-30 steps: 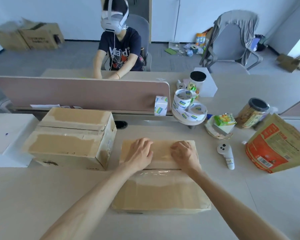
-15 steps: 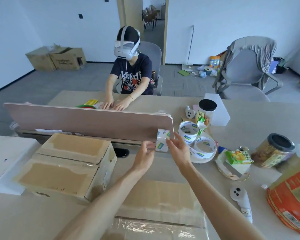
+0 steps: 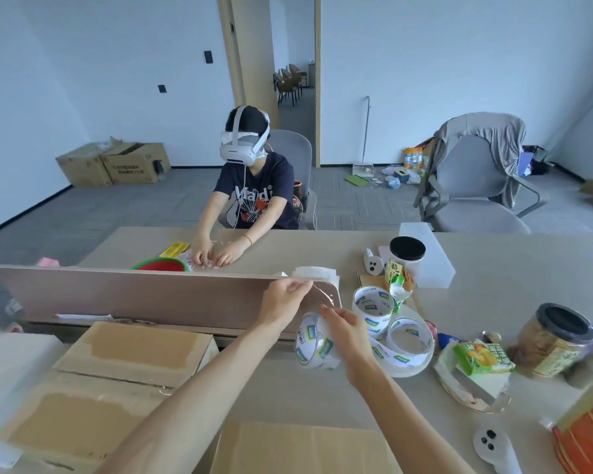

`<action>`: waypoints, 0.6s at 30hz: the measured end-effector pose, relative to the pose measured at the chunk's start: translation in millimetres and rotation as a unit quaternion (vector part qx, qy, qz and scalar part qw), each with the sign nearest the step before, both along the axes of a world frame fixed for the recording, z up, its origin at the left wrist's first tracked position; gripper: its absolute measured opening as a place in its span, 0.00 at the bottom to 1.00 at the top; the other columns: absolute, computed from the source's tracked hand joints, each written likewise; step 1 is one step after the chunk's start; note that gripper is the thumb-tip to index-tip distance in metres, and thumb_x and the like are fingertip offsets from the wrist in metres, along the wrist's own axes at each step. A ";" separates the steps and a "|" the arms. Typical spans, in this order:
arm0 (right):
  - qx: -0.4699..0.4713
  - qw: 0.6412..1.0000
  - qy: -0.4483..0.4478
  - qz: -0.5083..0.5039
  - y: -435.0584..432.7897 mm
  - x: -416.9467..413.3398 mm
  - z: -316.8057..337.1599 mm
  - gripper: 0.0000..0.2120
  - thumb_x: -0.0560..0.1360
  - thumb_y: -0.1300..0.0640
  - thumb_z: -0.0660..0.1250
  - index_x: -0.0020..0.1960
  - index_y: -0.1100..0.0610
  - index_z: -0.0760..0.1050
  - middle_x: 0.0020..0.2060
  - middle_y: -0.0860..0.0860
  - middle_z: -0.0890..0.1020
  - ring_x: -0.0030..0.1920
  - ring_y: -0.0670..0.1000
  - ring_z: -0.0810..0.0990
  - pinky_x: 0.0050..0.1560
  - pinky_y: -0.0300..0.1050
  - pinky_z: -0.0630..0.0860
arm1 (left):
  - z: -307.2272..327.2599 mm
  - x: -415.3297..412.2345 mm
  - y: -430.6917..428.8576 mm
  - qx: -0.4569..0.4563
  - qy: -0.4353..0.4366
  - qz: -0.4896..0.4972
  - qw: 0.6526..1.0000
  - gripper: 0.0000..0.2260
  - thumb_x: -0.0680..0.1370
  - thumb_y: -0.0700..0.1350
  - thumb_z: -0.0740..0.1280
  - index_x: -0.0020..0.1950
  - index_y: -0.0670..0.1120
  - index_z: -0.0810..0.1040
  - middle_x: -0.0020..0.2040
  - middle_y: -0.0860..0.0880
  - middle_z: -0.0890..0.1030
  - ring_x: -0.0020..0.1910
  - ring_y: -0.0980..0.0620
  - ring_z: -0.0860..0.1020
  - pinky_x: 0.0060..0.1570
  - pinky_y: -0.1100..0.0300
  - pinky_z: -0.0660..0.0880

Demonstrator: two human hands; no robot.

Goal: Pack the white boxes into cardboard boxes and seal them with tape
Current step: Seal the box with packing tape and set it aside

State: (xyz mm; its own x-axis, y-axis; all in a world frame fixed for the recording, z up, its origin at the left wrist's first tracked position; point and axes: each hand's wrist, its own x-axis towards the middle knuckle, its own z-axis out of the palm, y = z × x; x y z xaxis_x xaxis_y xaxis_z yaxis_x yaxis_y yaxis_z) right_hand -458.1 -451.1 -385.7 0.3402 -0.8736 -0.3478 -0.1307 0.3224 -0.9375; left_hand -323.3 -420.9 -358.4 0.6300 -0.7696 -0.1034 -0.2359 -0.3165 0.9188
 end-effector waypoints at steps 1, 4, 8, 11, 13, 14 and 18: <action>0.001 1.000 -0.001 0.001 0.2 -0.7 2.0 0.09 0.76 0.50 0.69 0.45 0.56 0.78 0.37 0.49 0.76 0.36 0.48 0.73 0.37 0.40 0.69 | 0.5 -0.1 -2.2 0.001 -0.001 0.006 1.000 0.09 0.75 0.52 0.70 0.50 0.49 0.84 0.48 0.55 0.84 0.44 0.56 0.79 0.54 0.58 0.76; -0.002 1.000 -0.003 -0.002 1.2 -2.9 11.0 0.09 0.76 0.51 0.68 0.47 0.57 0.79 0.37 0.50 0.77 0.36 0.48 0.74 0.37 0.41 0.69 | 4.7 -5.7 -5.8 -0.009 0.020 0.041 0.999 0.06 0.74 0.48 0.71 0.47 0.48 0.85 0.44 0.55 0.84 0.47 0.57 0.80 0.46 0.65 0.74; -0.004 1.000 -0.007 -0.015 0.0 -8.6 20.4 0.09 0.75 0.51 0.69 0.42 0.56 0.77 0.34 0.49 0.75 0.35 0.49 0.71 0.36 0.42 0.67 | 27.4 -21.2 -16.1 -0.055 0.053 0.045 0.996 0.02 0.73 0.43 0.72 0.43 0.46 0.84 0.42 0.52 0.84 0.42 0.58 0.78 0.38 0.70 0.70; -0.016 0.998 -0.040 -0.045 -4.8 -17.1 28.7 0.10 0.74 0.48 0.70 0.39 0.53 0.76 0.31 0.46 0.76 0.35 0.49 0.72 0.40 0.43 0.69 | 49.7 -32.0 -23.5 -0.098 0.061 0.006 0.993 0.01 0.74 0.43 0.71 0.42 0.47 0.82 0.37 0.55 0.82 0.35 0.61 0.77 0.35 0.70 0.71; -0.050 0.994 -0.078 -0.061 -6.6 -21.8 35.2 0.10 0.71 0.46 0.71 0.39 0.52 0.79 0.36 0.49 0.80 0.39 0.51 0.76 0.45 0.47 0.73 | 56.4 -35.0 -22.1 -0.123 0.090 -0.014 0.988 0.01 0.74 0.42 0.71 0.43 0.46 0.80 0.35 0.56 0.80 0.30 0.63 0.75 0.30 0.72 0.69; -0.073 0.992 -0.088 -0.062 -5.5 -23.8 38.9 0.09 0.69 0.45 0.71 0.40 0.51 0.80 0.39 0.50 0.82 0.40 0.51 0.78 0.45 0.49 0.75 | 56.8 -35.2 -18.8 -0.131 0.108 -0.018 0.985 0.02 0.74 0.41 0.71 0.44 0.46 0.79 0.37 0.56 0.81 0.30 0.63 0.74 0.29 0.72 0.68; -0.144 0.987 -0.068 -0.007 7.5 -29.4 47.0 0.09 0.73 0.49 0.72 0.43 0.54 0.79 0.33 0.50 0.78 0.35 0.50 0.74 0.38 0.46 0.71 | 45.2 -29.2 4.8 -0.136 0.178 0.007 0.974 0.08 0.73 0.40 0.72 0.42 0.49 0.74 0.43 0.55 0.85 0.30 0.58 0.70 0.30 0.65 0.67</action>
State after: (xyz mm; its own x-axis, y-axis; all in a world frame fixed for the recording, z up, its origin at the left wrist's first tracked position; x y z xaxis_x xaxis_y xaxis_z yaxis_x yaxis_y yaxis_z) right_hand -487.5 -443.6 -338.7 0.3543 -0.9344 -0.0361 0.0049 0.0405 -0.9992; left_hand -352.5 -416.1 -313.2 0.6025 -0.7902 -0.1116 0.1169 -0.0509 0.9918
